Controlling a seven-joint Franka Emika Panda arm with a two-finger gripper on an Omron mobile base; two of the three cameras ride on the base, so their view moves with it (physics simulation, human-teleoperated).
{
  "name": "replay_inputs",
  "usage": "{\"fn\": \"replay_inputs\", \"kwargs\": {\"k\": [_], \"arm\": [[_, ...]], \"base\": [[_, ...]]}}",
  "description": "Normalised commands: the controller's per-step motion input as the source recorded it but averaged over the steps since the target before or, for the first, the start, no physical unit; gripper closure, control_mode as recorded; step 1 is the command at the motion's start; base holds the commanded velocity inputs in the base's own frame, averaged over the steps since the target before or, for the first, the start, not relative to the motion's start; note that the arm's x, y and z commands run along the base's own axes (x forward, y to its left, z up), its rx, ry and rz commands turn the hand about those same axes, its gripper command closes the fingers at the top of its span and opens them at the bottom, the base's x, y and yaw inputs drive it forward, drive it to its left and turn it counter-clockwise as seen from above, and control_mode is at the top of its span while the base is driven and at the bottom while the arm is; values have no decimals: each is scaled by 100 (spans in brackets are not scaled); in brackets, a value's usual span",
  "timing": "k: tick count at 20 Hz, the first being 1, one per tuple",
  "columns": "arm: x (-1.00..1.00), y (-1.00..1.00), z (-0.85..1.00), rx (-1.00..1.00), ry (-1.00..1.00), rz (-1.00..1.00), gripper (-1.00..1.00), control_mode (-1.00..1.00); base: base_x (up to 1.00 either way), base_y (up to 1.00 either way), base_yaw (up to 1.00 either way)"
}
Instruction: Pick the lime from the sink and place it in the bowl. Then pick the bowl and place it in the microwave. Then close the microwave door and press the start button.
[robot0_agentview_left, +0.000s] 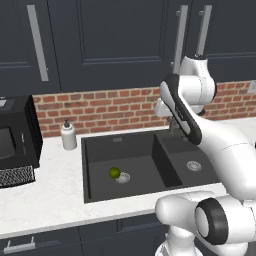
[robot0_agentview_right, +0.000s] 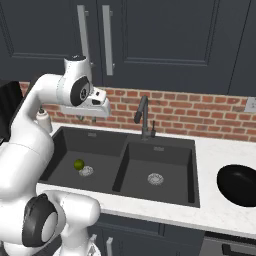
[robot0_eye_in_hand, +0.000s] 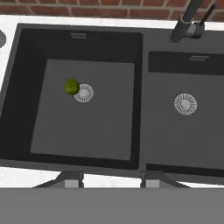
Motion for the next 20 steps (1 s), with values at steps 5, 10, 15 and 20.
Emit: {"fn": "replay_inputs", "kwargs": {"k": [5, 10, 15, 20], "arm": [[-21, 0, 0, 0, 0, 0, -100, -100], [-67, 19, 0, 0, -1, 4, -100, -100], [-74, 35, -11, 4, 0, 1, -100, -100], [-37, 20, -33, 12, 0, 0, -100, -100]], "base": [[0, 0, 0], [0, 0, 0], [0, 0, 0], [0, 0, 0]]}}
